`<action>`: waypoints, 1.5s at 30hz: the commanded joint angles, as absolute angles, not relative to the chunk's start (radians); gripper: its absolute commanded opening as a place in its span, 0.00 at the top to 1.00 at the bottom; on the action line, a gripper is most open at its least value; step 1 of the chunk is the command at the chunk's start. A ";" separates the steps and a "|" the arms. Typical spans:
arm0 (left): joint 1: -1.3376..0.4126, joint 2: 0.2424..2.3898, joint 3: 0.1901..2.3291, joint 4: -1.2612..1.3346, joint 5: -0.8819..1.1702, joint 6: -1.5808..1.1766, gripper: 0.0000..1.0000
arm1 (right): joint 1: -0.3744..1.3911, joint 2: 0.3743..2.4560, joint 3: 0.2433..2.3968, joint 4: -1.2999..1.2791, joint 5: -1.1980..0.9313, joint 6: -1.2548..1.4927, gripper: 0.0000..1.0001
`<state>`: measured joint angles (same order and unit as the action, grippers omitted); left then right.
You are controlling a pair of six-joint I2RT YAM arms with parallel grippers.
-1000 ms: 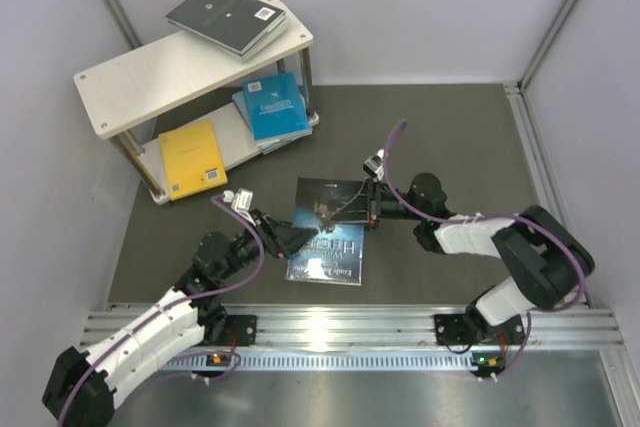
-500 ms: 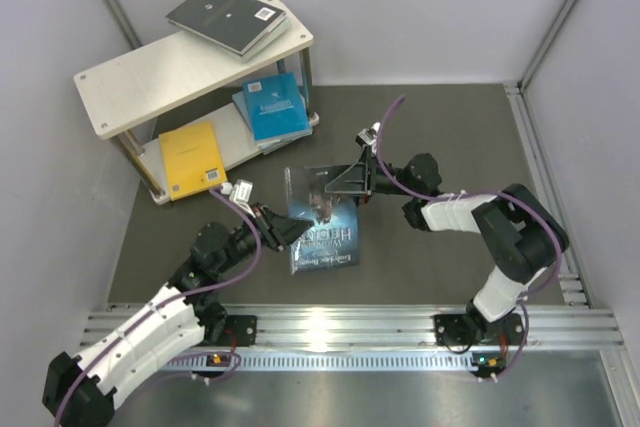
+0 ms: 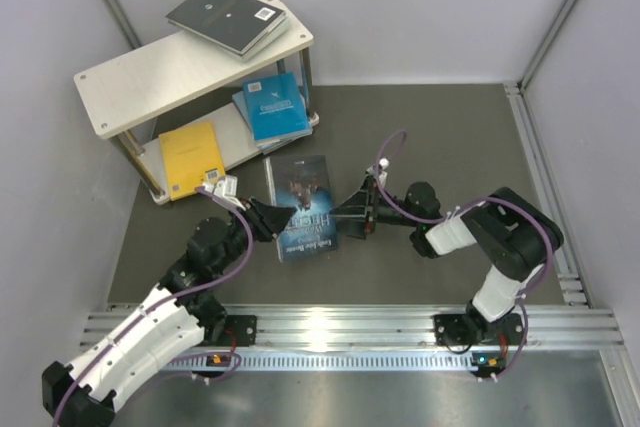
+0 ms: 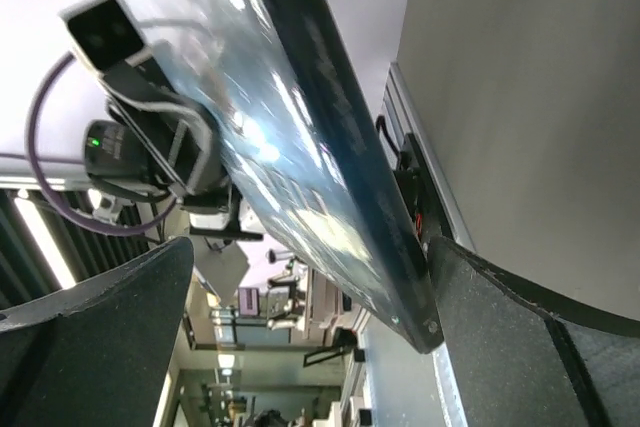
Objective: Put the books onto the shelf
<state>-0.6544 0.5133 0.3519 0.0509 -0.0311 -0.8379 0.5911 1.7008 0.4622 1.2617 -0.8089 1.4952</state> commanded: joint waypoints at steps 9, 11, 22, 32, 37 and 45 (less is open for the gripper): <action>-0.650 0.473 0.365 0.298 -0.210 -0.962 1.00 | 0.782 1.795 0.632 1.491 -0.707 1.522 0.09; -0.650 0.428 0.331 0.281 -0.274 -0.992 1.00 | 0.787 1.787 0.644 1.491 -0.703 1.525 0.16; -0.650 0.305 0.235 0.150 -0.423 -1.075 1.00 | 0.782 1.724 0.661 1.491 -0.611 1.555 0.69; -0.650 0.403 0.281 0.112 -0.390 -1.003 0.46 | 0.701 1.742 0.807 1.485 -0.618 1.578 1.00; -0.650 0.391 0.363 -0.024 -0.416 -0.957 0.08 | 0.629 1.799 0.908 1.482 -0.646 1.611 1.00; -0.650 0.267 0.399 -0.176 -0.426 -0.931 0.01 | 0.584 1.911 1.156 1.301 -0.678 1.554 1.00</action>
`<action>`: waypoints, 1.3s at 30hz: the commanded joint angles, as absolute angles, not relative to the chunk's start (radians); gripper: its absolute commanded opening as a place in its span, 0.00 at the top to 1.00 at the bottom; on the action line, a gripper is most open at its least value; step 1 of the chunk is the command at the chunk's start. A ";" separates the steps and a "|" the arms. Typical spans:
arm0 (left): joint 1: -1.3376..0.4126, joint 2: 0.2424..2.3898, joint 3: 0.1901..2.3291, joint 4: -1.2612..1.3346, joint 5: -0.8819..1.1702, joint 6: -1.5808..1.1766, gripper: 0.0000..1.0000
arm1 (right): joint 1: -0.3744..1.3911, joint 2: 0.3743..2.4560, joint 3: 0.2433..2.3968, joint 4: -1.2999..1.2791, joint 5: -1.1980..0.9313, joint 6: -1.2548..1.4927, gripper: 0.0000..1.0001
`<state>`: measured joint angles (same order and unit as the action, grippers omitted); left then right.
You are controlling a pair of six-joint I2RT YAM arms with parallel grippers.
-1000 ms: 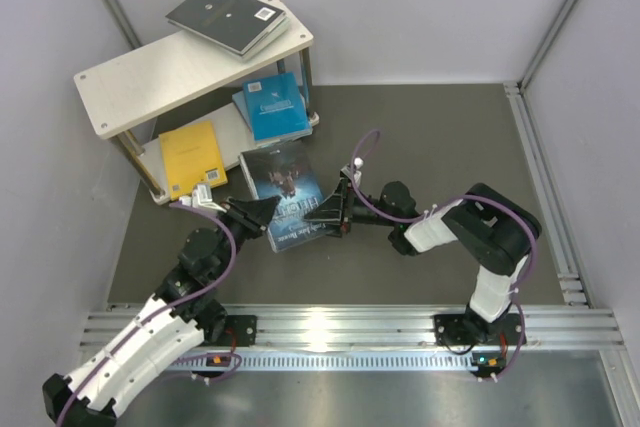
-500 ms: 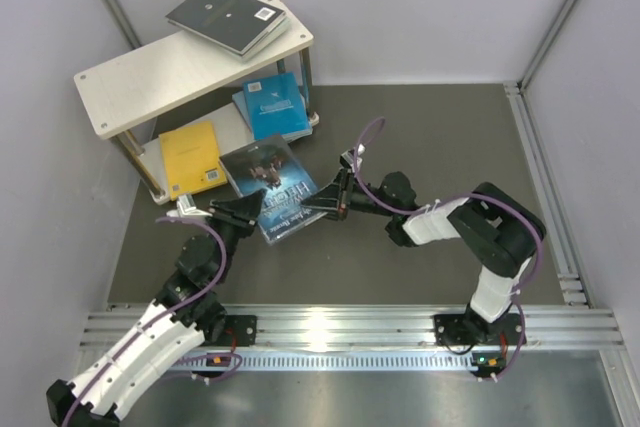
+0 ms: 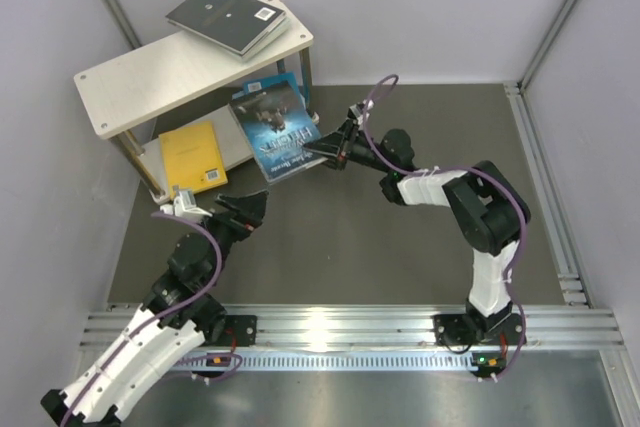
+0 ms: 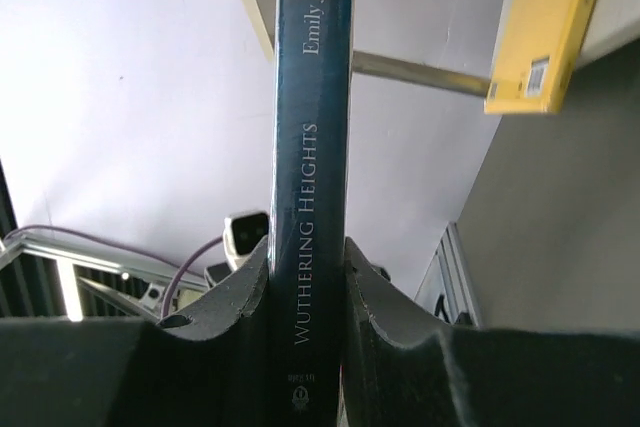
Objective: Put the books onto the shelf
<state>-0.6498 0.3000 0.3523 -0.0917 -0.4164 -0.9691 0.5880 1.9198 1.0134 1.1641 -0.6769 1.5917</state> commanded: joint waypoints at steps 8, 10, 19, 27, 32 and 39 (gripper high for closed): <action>-0.650 0.161 0.449 -0.393 -0.394 -0.969 0.01 | 0.566 2.081 1.455 1.003 -0.649 1.407 1.00; -0.650 0.117 0.451 -0.449 -0.403 -0.985 0.02 | 0.566 2.129 1.498 0.950 -0.635 1.394 1.00; -0.650 0.025 0.440 -0.557 -0.405 -1.017 0.03 | 0.554 2.272 1.810 0.617 -0.532 1.240 1.00; -0.650 0.023 0.448 -0.566 -0.413 -1.008 0.04 | 0.537 2.315 1.931 0.425 -0.457 1.143 1.00; -0.650 0.023 0.437 -0.557 -0.413 -1.008 0.04 | 0.523 2.341 1.940 0.413 -0.443 1.147 1.00; -0.650 0.026 0.426 -0.538 -0.416 -1.005 0.04 | 0.517 2.370 1.977 0.345 -0.448 1.121 0.35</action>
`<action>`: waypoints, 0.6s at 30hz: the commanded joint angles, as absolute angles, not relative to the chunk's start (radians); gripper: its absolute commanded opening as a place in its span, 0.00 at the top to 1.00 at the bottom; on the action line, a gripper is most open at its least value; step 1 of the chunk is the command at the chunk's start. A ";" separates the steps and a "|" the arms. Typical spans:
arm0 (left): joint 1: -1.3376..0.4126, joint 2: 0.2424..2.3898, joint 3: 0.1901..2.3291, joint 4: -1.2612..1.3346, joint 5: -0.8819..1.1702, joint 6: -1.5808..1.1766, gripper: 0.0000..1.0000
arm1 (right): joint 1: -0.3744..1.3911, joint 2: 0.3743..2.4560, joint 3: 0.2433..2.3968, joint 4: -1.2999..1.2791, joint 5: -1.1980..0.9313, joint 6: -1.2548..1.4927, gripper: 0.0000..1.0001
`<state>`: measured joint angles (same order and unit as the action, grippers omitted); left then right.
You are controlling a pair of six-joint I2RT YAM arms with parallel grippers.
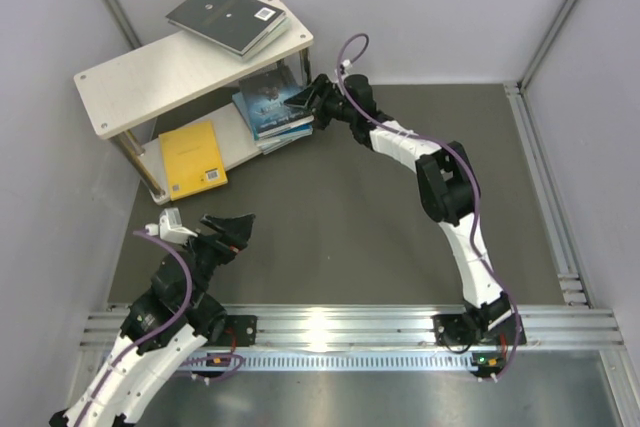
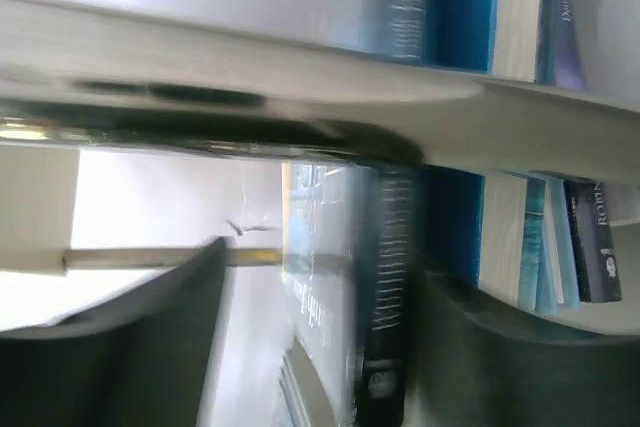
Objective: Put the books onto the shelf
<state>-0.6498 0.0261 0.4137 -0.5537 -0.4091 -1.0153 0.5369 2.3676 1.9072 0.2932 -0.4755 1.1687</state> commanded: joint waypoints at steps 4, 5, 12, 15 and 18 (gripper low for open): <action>-0.649 0.034 0.419 -0.528 -0.413 -1.006 0.04 | 0.502 2.347 1.944 0.313 -0.443 1.100 0.18; -0.650 0.035 0.417 -0.525 -0.411 -1.006 0.04 | 0.499 2.339 1.931 0.313 -0.442 1.098 0.18; -0.650 0.046 0.402 -0.497 -0.414 -1.008 0.04 | 0.479 2.261 1.859 0.224 -0.414 1.011 0.16; -0.650 0.052 0.393 -0.483 -0.414 -1.008 0.04 | 0.472 2.240 1.839 0.163 -0.399 0.968 0.16; -0.649 0.060 0.388 -0.480 -0.417 -1.006 0.04 | 0.462 2.223 1.804 0.135 -0.393 0.945 0.16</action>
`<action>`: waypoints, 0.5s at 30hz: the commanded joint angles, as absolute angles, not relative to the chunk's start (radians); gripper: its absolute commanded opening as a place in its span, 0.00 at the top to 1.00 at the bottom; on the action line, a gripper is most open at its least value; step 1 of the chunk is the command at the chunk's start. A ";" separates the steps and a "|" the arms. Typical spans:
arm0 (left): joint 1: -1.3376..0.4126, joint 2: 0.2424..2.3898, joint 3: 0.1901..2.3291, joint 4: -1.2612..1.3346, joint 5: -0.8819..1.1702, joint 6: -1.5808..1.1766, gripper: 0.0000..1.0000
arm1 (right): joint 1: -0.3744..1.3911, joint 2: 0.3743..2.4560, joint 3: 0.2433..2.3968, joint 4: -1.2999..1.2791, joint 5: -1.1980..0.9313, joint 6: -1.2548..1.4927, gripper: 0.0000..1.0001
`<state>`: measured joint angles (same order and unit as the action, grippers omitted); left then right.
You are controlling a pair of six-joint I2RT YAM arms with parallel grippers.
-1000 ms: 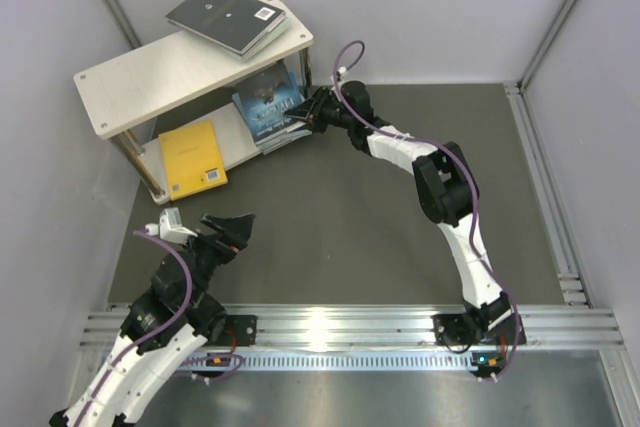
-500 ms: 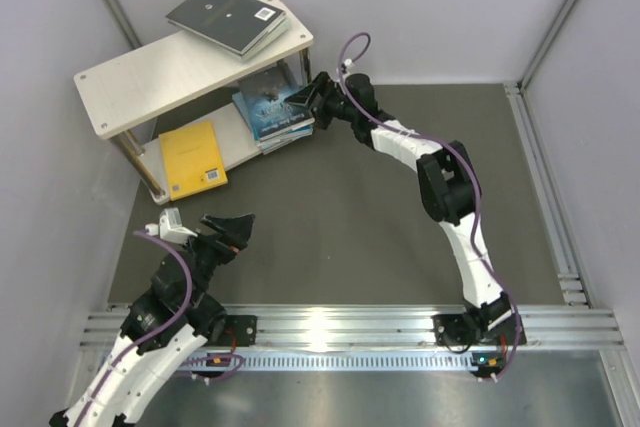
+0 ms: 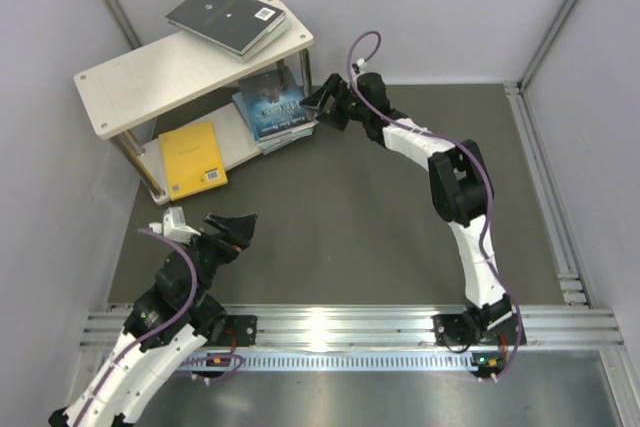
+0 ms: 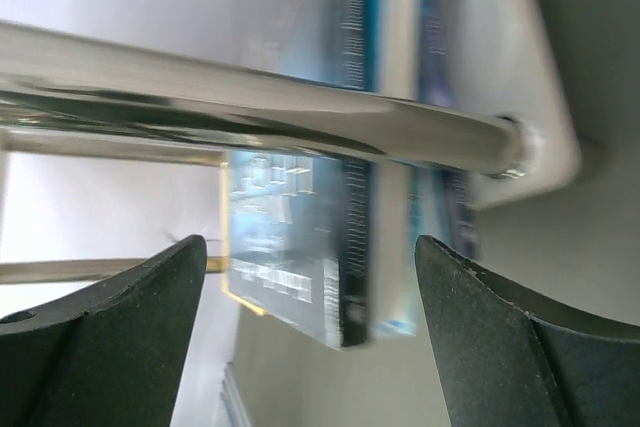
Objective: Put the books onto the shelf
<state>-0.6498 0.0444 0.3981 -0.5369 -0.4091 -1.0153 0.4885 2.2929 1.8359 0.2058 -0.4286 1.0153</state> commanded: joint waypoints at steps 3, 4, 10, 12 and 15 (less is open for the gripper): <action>-0.650 0.061 0.388 -0.480 -0.420 -0.999 0.04 | 0.443 2.192 1.749 0.130 -0.391 0.928 0.16; -0.650 0.064 0.390 -0.482 -0.422 -0.996 0.03 | 0.434 2.178 1.711 0.130 -0.388 0.911 0.16; -0.649 0.063 0.388 -0.488 -0.468 -0.973 0.02 | 0.402 1.993 1.512 0.132 -0.345 0.816 0.16; -0.650 0.066 0.387 -0.476 -0.486 -0.953 0.02 | 0.391 1.891 1.445 0.132 -0.330 0.792 0.16; -0.650 0.083 0.393 -0.474 -0.506 -0.920 0.01 | 0.374 1.728 1.284 0.132 -0.296 0.736 0.16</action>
